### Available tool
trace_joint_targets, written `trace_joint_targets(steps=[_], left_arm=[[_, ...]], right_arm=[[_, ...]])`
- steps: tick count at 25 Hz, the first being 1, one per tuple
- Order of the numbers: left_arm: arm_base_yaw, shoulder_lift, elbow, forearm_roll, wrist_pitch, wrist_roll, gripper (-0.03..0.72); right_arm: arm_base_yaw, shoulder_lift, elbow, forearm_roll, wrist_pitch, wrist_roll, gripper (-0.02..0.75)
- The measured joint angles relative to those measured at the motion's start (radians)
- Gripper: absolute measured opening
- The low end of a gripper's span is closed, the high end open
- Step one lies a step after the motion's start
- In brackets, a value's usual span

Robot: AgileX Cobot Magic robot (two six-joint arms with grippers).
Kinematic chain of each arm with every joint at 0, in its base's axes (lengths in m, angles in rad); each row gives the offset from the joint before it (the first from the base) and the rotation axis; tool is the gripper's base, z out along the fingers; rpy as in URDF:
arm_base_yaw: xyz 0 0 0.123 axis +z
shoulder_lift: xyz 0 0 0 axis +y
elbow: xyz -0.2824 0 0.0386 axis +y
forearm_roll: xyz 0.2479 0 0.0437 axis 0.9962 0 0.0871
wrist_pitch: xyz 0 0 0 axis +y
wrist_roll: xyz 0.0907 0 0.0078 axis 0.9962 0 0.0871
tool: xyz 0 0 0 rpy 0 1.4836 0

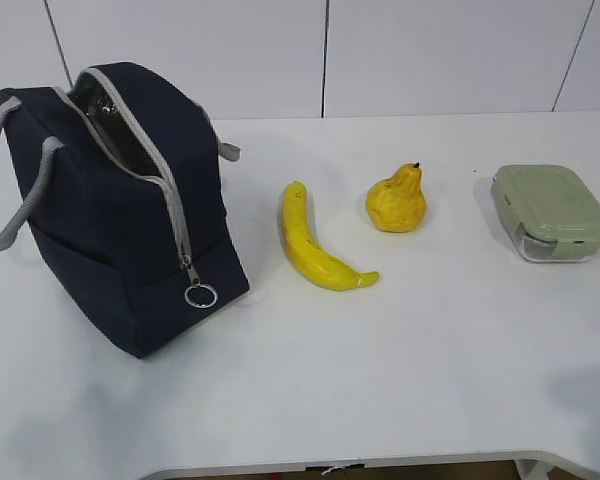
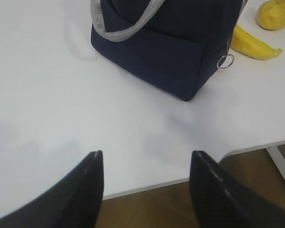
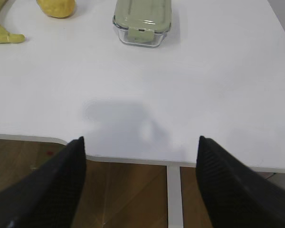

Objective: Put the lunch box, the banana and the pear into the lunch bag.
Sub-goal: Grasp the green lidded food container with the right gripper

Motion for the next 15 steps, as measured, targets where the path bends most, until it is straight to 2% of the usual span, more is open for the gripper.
trace_joint_targets(steps=[15], left_arm=[[0.000, 0.000, 0.000, 0.000, 0.000, 0.000, 0.414]], right_arm=[[0.000, 0.000, 0.000, 0.000, 0.000, 0.000, 0.587]])
